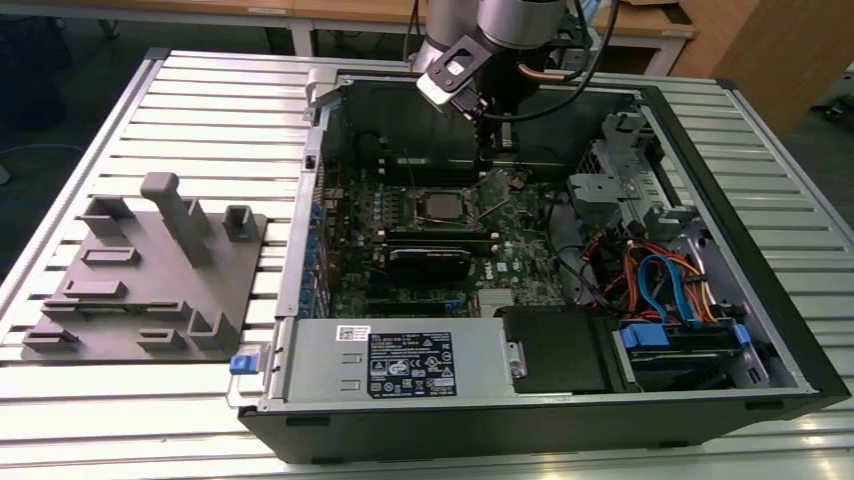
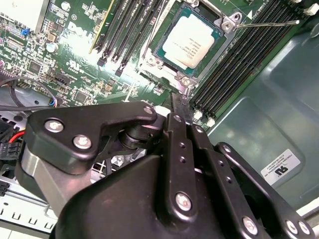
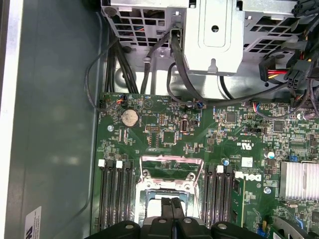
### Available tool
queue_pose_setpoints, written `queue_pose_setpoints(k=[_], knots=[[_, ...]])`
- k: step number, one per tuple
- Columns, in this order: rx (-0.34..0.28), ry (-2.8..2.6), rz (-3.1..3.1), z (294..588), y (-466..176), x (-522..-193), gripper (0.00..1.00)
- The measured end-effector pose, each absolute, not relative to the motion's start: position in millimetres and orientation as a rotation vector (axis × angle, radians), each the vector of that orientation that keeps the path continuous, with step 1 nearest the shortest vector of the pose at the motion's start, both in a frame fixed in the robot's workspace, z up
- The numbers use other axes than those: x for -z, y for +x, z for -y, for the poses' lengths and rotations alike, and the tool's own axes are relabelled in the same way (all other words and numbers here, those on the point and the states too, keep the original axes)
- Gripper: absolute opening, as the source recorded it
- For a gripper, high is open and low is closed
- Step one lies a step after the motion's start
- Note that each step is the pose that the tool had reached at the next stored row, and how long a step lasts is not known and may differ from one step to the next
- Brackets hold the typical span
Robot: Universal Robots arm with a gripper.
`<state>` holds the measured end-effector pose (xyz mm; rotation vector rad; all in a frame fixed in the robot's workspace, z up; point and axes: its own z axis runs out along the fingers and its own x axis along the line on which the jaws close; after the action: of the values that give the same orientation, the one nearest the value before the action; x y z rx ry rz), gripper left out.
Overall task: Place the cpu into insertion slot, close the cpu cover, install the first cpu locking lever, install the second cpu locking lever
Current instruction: 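Close the cpu cover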
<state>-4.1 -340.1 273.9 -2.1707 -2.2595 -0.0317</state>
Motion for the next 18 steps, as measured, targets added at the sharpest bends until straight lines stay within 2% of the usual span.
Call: queue_pose_setpoints(k=[18], knots=[[0.031, -2.17, 2.259, 340, 13, -271, 0.1]])
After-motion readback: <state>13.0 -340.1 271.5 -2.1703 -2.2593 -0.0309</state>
